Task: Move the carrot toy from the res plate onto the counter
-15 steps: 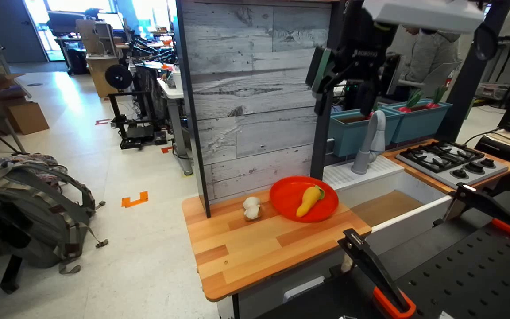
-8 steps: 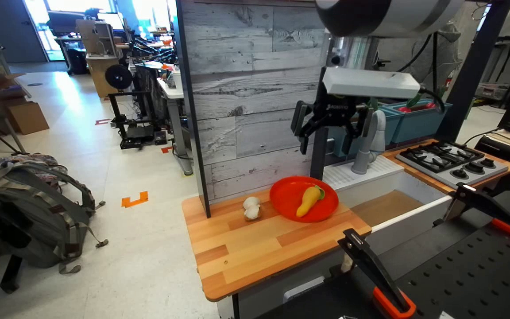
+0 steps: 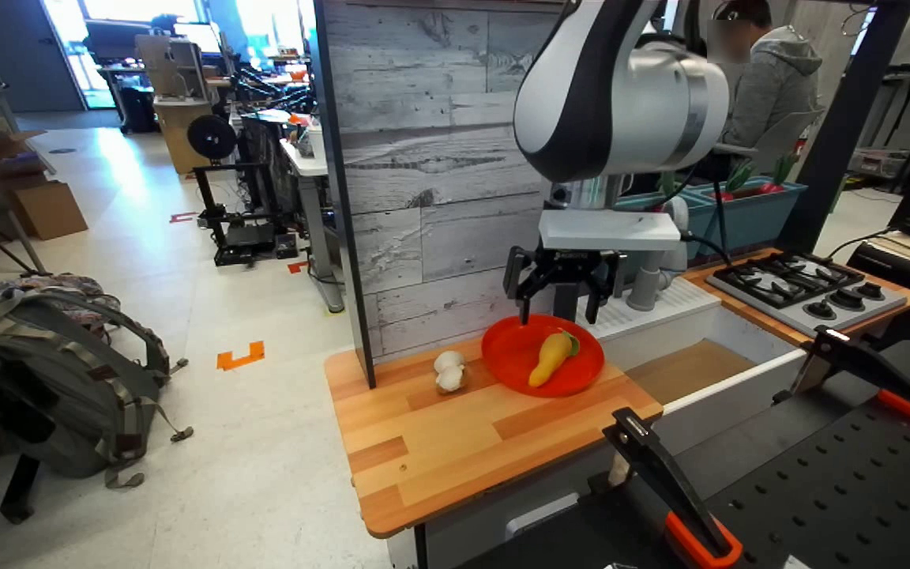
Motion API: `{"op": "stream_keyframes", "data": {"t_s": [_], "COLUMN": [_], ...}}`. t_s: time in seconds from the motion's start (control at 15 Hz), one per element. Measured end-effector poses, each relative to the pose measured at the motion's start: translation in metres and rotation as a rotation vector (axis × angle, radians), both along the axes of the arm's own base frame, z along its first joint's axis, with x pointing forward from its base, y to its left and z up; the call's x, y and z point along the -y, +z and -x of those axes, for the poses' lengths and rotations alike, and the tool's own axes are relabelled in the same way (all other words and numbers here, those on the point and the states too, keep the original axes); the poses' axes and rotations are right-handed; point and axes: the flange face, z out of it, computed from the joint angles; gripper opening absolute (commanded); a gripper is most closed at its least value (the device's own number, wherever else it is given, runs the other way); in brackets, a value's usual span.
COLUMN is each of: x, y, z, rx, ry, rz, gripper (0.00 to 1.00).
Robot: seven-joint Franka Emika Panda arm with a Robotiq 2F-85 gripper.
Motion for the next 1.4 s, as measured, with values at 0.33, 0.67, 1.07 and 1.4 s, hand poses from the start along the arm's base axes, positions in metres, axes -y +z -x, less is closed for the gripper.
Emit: {"op": "stream_keyframes", "data": {"t_s": [0.33, 0.67, 1.07, 1.4], "x": [-0.004, -0.011, -0.014, -0.013], "y": [-0.037, -0.065, -0.070, -0.049], "z": [-0.014, -0.018, -0.019, -0.015], "rx": [-0.010, -0.044, -0.054, -0.024], "ry": [0.002, 0.017, 0.032, 0.057], "rz": [0.032, 0.065, 0.068, 0.064], "gripper": [1.00, 0.56, 0.12, 0.02]}}
